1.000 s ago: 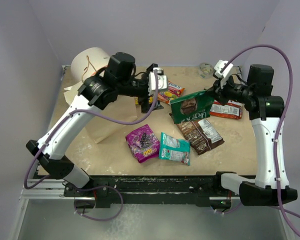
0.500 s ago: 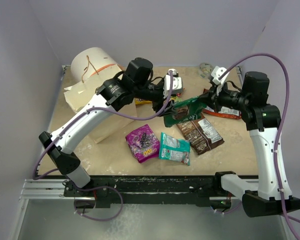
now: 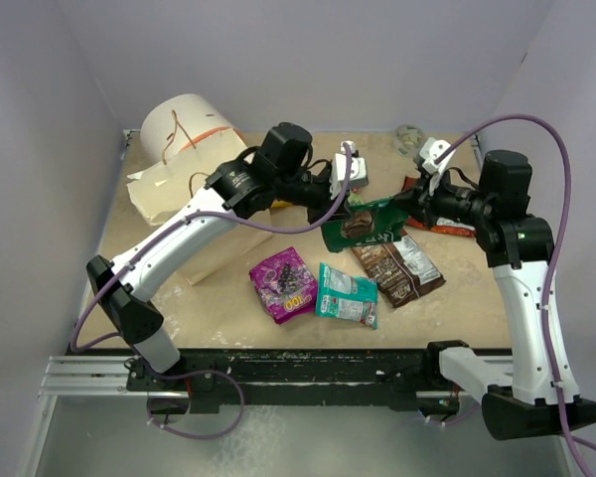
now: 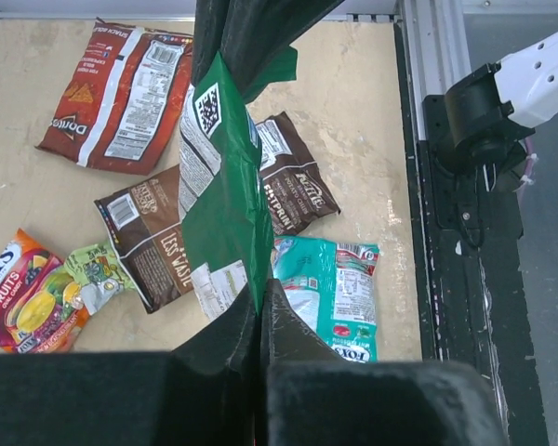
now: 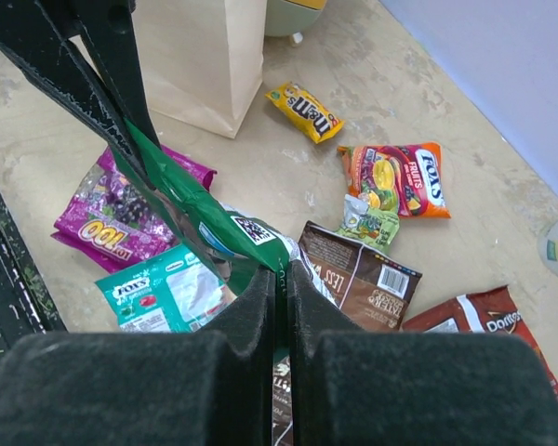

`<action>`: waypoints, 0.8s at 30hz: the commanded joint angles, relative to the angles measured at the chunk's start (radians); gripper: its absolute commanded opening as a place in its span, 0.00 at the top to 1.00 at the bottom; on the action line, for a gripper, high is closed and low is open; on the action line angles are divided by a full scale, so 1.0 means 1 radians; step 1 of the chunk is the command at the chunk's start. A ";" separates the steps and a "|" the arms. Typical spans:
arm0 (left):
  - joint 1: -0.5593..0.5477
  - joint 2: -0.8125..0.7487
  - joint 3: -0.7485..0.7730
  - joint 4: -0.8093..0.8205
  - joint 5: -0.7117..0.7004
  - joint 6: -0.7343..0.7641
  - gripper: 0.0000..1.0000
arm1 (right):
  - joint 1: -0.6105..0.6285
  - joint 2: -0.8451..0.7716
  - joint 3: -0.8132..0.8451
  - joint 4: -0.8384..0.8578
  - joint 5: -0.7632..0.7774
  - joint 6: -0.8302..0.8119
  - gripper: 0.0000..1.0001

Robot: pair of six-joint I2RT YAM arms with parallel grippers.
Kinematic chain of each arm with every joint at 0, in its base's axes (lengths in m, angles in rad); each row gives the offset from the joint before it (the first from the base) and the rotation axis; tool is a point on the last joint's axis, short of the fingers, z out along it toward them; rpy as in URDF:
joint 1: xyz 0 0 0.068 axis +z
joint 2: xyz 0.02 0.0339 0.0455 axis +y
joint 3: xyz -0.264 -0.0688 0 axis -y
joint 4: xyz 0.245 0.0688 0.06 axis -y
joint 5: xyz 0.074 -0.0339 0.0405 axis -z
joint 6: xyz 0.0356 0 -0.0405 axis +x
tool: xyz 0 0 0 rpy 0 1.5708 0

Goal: Place the snacks into the paper bag
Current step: Place the snack in the paper bag.

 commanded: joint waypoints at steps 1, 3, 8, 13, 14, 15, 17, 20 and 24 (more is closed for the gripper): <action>-0.003 -0.062 -0.011 0.050 0.017 0.011 1.00 | 0.005 -0.037 -0.003 0.071 -0.030 0.022 0.90; -0.003 -0.081 -0.008 0.043 0.006 0.028 1.00 | 0.005 -0.045 -0.005 0.071 -0.026 0.023 0.76; -0.001 -0.129 0.022 0.019 -0.040 0.064 1.00 | 0.005 -0.082 -0.016 0.062 -0.009 0.039 0.41; 0.013 -0.159 0.109 -0.009 -0.118 0.076 1.00 | -0.015 -0.150 -0.031 0.039 -0.011 0.048 0.17; 0.017 -0.161 0.132 -0.014 -0.134 0.074 1.00 | -0.029 -0.165 -0.033 0.040 -0.018 0.050 0.16; 0.024 -0.163 0.161 -0.021 -0.152 0.072 1.00 | -0.043 -0.181 -0.036 0.039 -0.025 0.051 0.15; 0.037 -0.165 0.215 -0.030 -0.191 0.070 1.00 | -0.068 -0.212 -0.041 0.037 -0.035 0.054 0.14; 0.063 -0.160 0.304 -0.045 -0.260 0.077 1.00 | -0.096 -0.240 -0.038 0.032 -0.042 0.054 0.13; 0.126 -0.125 0.446 -0.059 -0.315 0.052 1.00 | -0.128 -0.249 -0.026 0.020 -0.069 0.050 0.12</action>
